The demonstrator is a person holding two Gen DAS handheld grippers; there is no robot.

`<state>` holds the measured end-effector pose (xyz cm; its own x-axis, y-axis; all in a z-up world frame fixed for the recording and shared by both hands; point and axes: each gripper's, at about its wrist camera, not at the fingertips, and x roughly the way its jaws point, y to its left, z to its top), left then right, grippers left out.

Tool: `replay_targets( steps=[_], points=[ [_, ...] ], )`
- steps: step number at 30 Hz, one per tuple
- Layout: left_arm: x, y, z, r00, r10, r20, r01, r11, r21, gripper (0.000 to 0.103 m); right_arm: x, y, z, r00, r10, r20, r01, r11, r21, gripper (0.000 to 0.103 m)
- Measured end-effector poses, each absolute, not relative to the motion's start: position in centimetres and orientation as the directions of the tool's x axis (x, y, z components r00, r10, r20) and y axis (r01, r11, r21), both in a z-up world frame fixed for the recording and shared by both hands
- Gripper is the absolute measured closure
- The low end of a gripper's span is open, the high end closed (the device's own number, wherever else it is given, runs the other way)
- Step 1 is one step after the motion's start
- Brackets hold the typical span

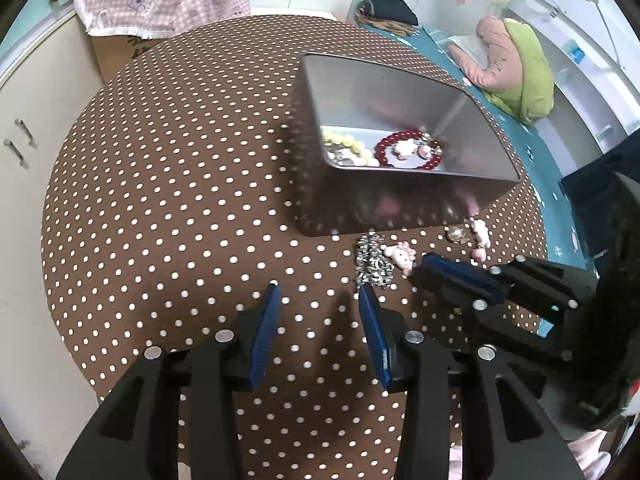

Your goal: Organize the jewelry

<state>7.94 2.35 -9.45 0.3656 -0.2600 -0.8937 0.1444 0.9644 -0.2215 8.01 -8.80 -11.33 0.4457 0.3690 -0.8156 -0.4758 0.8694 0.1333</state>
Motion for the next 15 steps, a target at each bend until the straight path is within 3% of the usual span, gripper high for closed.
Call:
replay_targets(
  steps=[15],
  points=[
    [7.5,3.9,-9.9,0.363,-0.27,-0.892,0.136,0.962,-0.236,0.064,9.3,-7.7,-11.4,0.447,0.339,-0.828,-0.454,0.883,0.116,0.095]
  ],
)
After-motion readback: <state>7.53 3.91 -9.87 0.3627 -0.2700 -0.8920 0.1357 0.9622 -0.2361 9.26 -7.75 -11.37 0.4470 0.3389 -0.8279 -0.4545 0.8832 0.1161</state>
